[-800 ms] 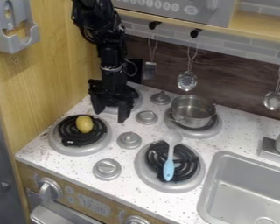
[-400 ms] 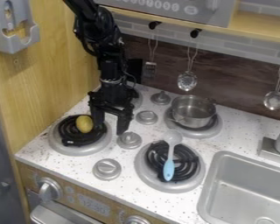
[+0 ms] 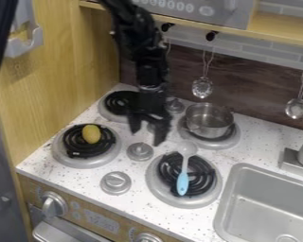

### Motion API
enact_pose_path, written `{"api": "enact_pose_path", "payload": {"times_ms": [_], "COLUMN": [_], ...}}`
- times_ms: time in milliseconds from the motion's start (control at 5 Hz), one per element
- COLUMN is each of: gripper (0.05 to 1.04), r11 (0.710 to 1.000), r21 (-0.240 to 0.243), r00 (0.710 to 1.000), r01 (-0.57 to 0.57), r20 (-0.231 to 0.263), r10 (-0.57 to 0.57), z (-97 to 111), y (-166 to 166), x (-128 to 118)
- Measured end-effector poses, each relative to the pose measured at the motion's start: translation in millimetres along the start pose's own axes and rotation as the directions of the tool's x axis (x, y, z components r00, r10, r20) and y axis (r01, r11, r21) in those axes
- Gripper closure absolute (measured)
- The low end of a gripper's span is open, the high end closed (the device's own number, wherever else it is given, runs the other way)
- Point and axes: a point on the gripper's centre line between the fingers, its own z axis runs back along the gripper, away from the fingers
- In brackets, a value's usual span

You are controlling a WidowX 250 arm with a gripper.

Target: Move the silver pot to the upper left side burner

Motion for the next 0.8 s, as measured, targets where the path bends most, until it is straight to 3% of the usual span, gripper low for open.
{"api": "enact_pose_path", "payload": {"times_ms": [400, 600, 800], "gripper": [0.083, 0.083, 0.083], "r11": [0.993, 0.986, 0.981], "r21": [-0.031, -0.041, -0.020], "r00": [0.982, 0.966, 0.952], "r01": [0.112, 0.161, 0.191], "r20": [0.156, 0.210, 0.247], "r10": [-0.106, -0.149, -0.180], "z": [19.0, 15.2, 8.1], "y": [-43.8, -60.9, -62.2], "x": [59.0, 87.7, 109.6]}}
